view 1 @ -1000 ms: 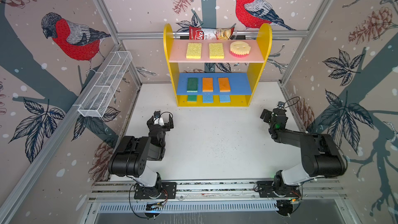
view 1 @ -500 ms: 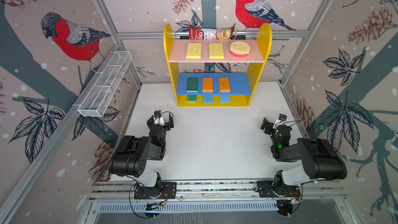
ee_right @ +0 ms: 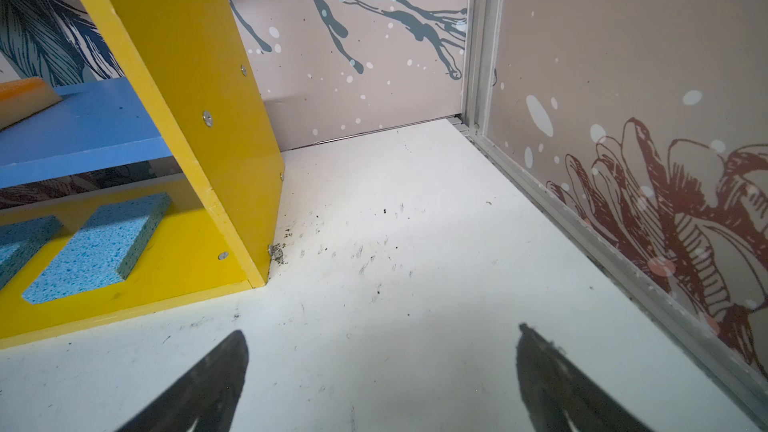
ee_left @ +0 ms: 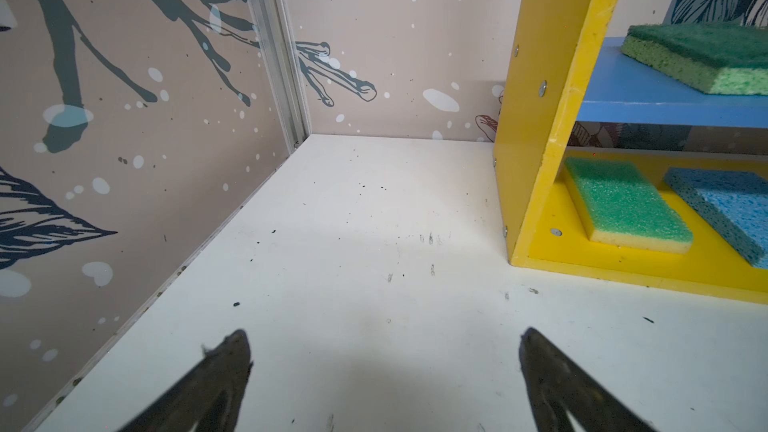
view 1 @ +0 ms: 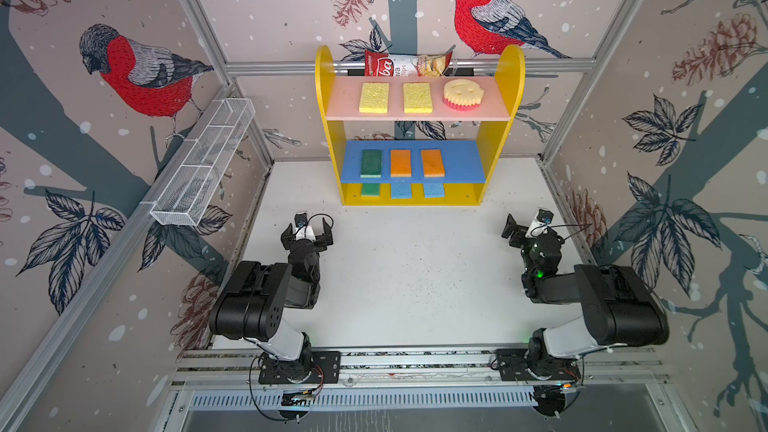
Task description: Place and organize the cleaning sponges onto the shelf
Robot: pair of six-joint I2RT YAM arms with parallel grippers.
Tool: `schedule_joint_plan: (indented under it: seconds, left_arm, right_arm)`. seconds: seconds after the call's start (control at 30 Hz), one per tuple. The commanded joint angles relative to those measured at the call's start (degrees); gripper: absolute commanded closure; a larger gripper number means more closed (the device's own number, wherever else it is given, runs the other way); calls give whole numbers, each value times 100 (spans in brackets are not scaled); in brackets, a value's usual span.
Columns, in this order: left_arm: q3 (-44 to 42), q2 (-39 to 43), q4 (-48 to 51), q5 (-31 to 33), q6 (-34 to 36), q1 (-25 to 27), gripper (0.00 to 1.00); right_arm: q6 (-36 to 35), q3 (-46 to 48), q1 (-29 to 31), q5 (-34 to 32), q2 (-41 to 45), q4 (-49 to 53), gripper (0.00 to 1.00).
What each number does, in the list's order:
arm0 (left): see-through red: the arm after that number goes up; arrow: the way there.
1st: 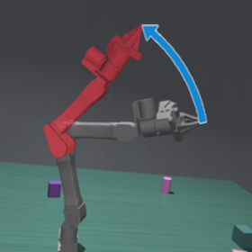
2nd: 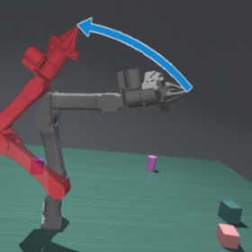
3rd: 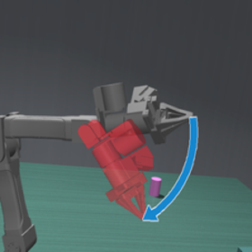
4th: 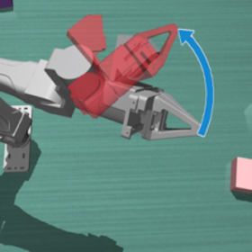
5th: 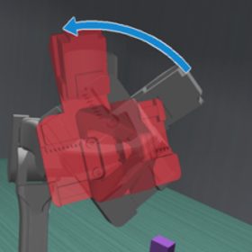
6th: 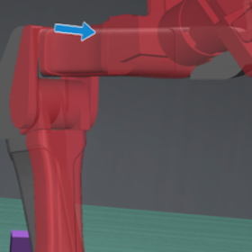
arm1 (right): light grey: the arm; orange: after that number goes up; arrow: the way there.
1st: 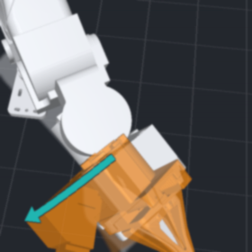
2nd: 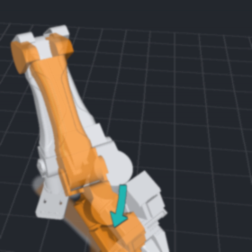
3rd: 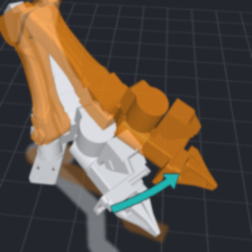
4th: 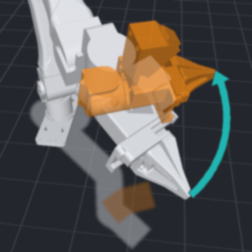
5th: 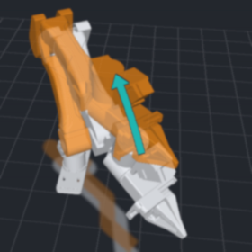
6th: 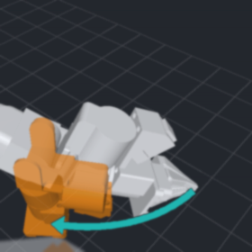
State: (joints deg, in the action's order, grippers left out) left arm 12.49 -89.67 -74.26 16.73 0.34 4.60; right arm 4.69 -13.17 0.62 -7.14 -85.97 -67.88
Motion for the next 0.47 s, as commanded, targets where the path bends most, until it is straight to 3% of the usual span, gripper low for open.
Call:
schedule_joint_plan:
  seconds: [0.0,0.23,0.43]
  left_arm:
    - [34,-6,-267,64,-25,-1,1]
    - [34,-2,-265,62,-25,-3,1]
    - [34,2,-269,62,-25,-2,1]
  right_arm:
    - [-29,-37,-12,-25,-5,-60,0]
    - [49,-176,-180,299,-82,134,1]
    - [-12,-53,-82,181,23,10,0]
